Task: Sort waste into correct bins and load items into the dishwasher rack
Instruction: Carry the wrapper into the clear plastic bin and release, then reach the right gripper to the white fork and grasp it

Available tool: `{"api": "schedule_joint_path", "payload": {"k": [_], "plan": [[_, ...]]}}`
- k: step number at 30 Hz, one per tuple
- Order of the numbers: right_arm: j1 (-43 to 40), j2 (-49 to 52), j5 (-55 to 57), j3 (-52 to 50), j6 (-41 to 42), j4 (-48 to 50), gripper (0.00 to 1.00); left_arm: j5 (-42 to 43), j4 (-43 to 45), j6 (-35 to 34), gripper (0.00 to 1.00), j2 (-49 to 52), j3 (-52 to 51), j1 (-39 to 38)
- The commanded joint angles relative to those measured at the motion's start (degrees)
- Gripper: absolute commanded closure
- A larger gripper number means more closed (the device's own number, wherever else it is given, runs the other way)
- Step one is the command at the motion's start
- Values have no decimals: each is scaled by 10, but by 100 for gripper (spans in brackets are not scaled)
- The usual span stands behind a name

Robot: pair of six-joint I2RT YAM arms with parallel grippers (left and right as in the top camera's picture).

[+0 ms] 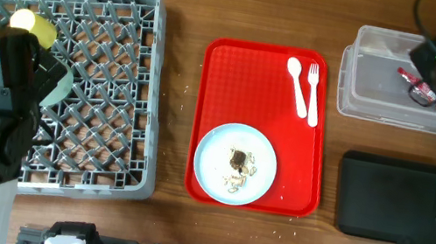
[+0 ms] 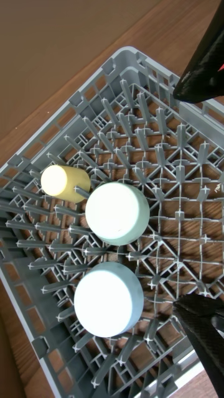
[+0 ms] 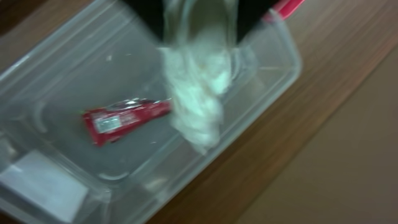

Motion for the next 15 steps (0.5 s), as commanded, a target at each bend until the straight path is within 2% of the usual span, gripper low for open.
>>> {"api": "schedule_joint_path", "payload": {"k": [1, 2, 6, 7, 9, 10, 13, 15], "plan": [[-11, 14, -83, 3, -80, 5, 0, -1, 1, -8, 0, -2, 5, 4], [-10, 14, -115, 3, -103, 7, 0, -1, 1, -8, 0, -2, 5, 4], [5, 14, -412, 3, -239, 5, 0, -1, 1, -8, 0, -2, 5, 4], [21, 14, -433, 3, -260, -8, 0, -1, 1, -8, 0, -2, 5, 4], [57, 16, -422, 2, -326, -38, 1, -1, 1, -8, 0, -2, 5, 4], [87, 18, -386, 1, -366, -56, 5, -1, 1, -8, 0, -2, 5, 4], [177, 38, -194, -19, -376, -61, 11, -1, 1, -8, 0, -2, 5, 4], [212, 65, -138, -26, -375, -56, 16, -1, 1, -8, 0, -2, 5, 4]]}}
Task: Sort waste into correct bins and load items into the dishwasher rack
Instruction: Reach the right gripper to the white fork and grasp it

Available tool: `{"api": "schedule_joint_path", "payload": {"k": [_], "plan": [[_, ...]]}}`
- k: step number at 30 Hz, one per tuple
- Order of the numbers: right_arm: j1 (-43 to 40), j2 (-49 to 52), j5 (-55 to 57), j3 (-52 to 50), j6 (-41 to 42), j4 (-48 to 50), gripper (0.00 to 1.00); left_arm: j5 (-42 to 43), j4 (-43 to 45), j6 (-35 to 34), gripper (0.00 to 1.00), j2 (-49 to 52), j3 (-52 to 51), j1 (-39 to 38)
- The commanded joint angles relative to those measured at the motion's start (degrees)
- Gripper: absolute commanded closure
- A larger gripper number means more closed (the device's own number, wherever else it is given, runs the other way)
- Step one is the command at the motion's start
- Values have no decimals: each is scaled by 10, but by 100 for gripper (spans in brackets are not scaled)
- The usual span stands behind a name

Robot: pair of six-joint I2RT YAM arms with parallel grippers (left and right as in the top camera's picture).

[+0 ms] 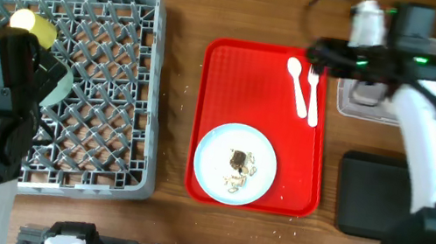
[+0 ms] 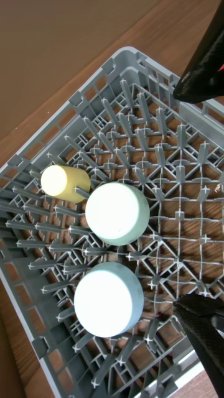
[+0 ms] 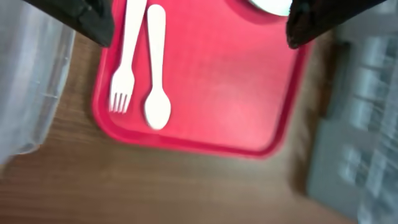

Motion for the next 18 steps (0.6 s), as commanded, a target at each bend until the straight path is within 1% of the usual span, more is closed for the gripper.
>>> {"api": "schedule_joint_path", "payload": {"k": [1, 2, 4, 5, 6, 9, 10, 13, 15, 18], "plan": [[49, 68, 144, -20, -32, 8, 16, -1, 1, -8, 0, -2, 5, 4], [56, 86, 157, -20, -32, 11, 17, -1, 1, -8, 0, -2, 5, 4], [59, 126, 181, -20, -30, 13, 22, -1, 1, -8, 0, -2, 5, 4], [59, 142, 200, -20, -28, 13, 23, -1, 1, -8, 0, -2, 5, 4], [59, 155, 214, -20, -29, 14, 23, -1, 1, -8, 0, -2, 5, 4], [60, 188, 197, -20, -52, 15, 23, -1, 1, -8, 0, -2, 5, 4], [60, 198, 192, -20, -54, 15, 28, -1, 1, -8, 0, -2, 5, 4], [60, 205, 212, -20, -47, 19, 35, -1, 1, -8, 0, -2, 5, 4], [60, 206, 222, -20, -36, 22, 35, -1, 1, -8, 0, -2, 5, 4], [60, 206, 222, -20, -17, 21, 40, -1, 1, -8, 0, -2, 5, 4]]}}
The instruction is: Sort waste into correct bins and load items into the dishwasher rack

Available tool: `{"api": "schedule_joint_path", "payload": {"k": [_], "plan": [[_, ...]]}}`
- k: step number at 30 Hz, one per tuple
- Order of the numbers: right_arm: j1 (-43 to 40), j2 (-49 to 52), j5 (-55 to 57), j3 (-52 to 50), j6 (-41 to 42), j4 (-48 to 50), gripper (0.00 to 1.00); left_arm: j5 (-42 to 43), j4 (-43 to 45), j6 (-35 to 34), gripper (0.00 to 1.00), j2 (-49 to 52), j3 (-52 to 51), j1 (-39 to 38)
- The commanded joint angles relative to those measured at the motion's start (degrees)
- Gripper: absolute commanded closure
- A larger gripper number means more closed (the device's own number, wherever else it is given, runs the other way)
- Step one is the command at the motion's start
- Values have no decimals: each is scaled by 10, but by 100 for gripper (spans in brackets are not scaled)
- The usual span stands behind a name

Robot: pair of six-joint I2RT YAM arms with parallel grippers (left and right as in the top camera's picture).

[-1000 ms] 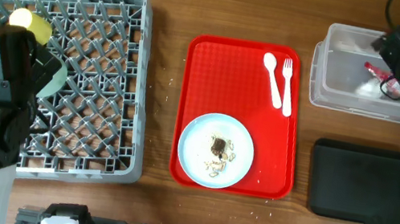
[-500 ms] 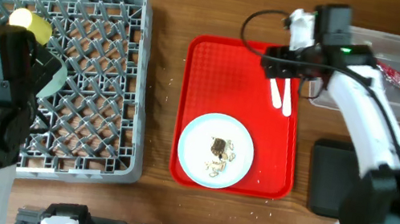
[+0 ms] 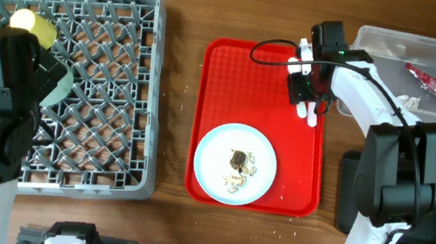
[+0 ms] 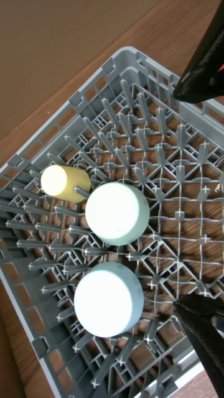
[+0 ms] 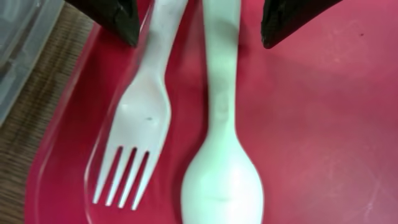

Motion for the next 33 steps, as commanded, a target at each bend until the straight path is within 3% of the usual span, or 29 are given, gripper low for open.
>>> {"api": "schedule_joint_path", "payload": {"k": [1, 5, 9, 14, 28, 29, 31, 33], "plan": [[1, 15, 15, -4, 21, 1, 40, -1, 1, -8, 0, -2, 5, 4], [1, 15, 57, -2, 29, 5, 39, -1, 1, -8, 0, -2, 5, 4], [1, 14, 70, 9, 66, 9, 44, -1, 1, -8, 0, -2, 5, 4], [-18, 15, 25, 8, 64, 13, 61, -1, 1, -8, 0, -2, 5, 4], [-21, 57, -1, 4, 79, 29, 70, -1, 1, -8, 0, -2, 5, 4], [-21, 57, -1, 4, 80, 30, 72, -1, 1, -8, 0, -2, 5, 4], [-21, 56, 11, 8, 82, 27, 89, -1, 1, -8, 0, -2, 5, 4], [-23, 51, 17, 24, 85, 9, 96, -1, 1, -8, 0, -2, 5, 4]]}}
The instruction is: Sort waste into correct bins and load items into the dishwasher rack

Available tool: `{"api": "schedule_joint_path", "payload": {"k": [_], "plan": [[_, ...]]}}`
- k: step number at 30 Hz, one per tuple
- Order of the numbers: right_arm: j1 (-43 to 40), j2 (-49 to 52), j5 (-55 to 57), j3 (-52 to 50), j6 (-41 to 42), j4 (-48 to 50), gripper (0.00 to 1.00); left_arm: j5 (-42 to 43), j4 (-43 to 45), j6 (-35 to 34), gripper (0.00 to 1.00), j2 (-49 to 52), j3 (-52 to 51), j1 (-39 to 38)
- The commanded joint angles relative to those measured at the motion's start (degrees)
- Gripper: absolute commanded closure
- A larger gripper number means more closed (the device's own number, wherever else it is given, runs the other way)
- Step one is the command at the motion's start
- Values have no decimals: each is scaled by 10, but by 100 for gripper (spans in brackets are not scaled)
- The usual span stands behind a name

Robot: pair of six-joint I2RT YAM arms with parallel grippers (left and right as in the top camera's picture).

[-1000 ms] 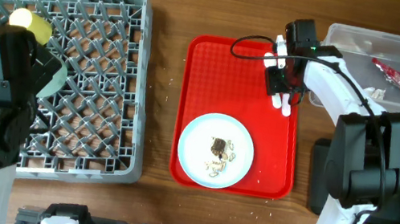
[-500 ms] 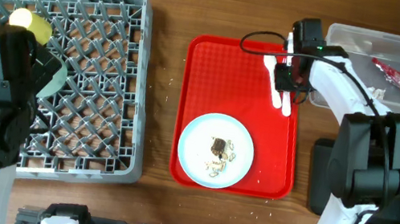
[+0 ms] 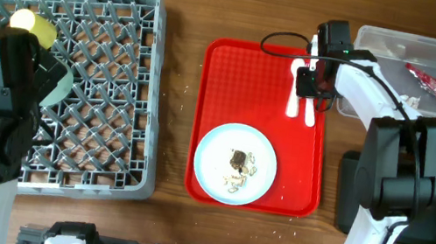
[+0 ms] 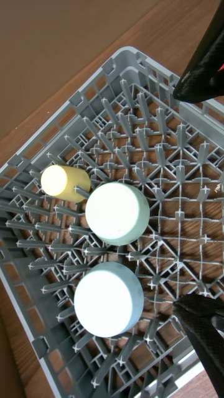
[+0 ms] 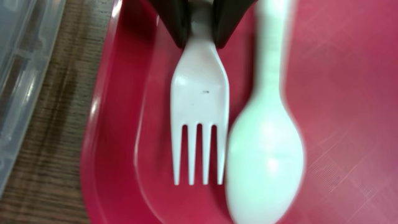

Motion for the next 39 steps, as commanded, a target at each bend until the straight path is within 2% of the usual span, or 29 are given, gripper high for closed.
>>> {"api": "schedule_joint_path", "payload": {"k": [1, 7, 10, 12, 14, 17, 22, 26, 31, 32, 35, 36, 37, 39], "plan": [[-2, 19, 12, 26, 8, -33, 96, -1, 1, -8, 0, -2, 5, 4], [1, -49, -26, 118, 26, -119, 96, -1, 1, -8, 0, -2, 5, 4], [19, -98, -163, 128, 64, -110, 96, -1, 1, -8, 0, -2, 5, 4], [39, -109, -217, 128, 101, -87, 96, -1, 1, -8, 0, -2, 5, 4], [86, -111, -259, 128, 177, -33, 96, -1, 1, -8, 0, -2, 5, 4], [188, -104, -256, 128, 266, 72, 96, -1, 1, -8, 0, -2, 5, 4], [332, -79, -196, 128, 381, 244, 96, -1, 1, -8, 0, -2, 5, 4], [416, -25, -146, 128, 447, 395, 95, -1, 1, -8, 0, -2, 5, 4], [435, 37, -129, 128, 487, 478, 94, -1, 1, -8, 0, -2, 5, 4], [435, 75, -163, 128, 499, 535, 94, -1, 1, -8, 0, -2, 5, 4], [435, 84, -167, 128, 497, 540, 91, -1, 1, -8, 0, -2, 5, 4], [435, 85, -167, 128, 496, 539, 87, -1, 1, -8, 0, -2, 5, 4], [435, 85, -169, 128, 496, 540, 77, -1, 1, -8, 0, -2, 5, 4], [435, 85, -170, 128, 486, 541, 67, -1, 1, -8, 0, -2, 5, 4]]}}
